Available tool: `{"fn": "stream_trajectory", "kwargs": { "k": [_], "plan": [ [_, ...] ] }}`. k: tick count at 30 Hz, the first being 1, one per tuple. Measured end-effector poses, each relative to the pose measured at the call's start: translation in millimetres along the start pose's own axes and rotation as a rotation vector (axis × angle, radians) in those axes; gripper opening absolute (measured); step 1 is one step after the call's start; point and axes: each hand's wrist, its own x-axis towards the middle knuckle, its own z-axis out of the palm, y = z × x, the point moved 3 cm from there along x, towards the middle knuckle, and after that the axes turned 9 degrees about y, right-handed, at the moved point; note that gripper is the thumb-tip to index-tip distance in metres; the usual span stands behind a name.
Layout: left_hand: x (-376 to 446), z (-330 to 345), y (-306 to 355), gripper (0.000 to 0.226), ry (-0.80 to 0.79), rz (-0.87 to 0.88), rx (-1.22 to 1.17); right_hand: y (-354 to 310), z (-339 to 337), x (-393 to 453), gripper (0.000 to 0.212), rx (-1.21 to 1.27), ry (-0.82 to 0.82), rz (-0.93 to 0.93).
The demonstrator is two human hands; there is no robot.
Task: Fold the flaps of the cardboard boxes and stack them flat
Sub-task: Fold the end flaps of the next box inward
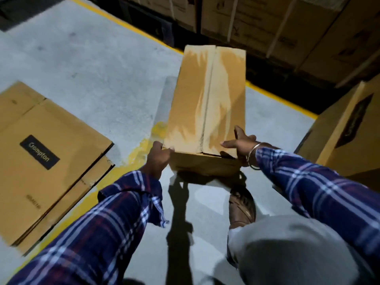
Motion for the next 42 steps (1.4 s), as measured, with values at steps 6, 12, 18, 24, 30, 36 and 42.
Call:
{"fn": "stream_trajectory", "kwargs": {
  "k": [6,12,18,24,30,36,42],
  "plan": [
    [-32,-72,-52,0.041,0.093,-0.118,0.069,-68,35,-55,0.104,-0.146,-0.380,0.029],
    [-79,-139,-101,0.042,0.055,-0.204,0.237,-19,122,-104,0.124,-0.343,-0.253,-0.079],
    [-123,-161,-111,0.049,-0.094,-0.188,0.494,31,144,-145,0.102,-0.432,-0.101,-0.161],
    [-148,-176,-107,0.040,-0.291,-0.021,0.713,50,150,-169,0.113,-0.568,-0.105,-0.204],
    [-137,-187,-83,0.055,-0.530,0.030,0.978,50,156,-172,0.109,-0.609,0.065,-0.407],
    [-176,-207,8,0.089,-0.560,0.270,1.079,34,180,-166,0.114,-0.747,0.138,-0.625],
    [-173,-200,34,0.086,-0.579,0.424,1.024,24,200,-159,0.081,-0.830,0.105,-0.713]
  ]
}}
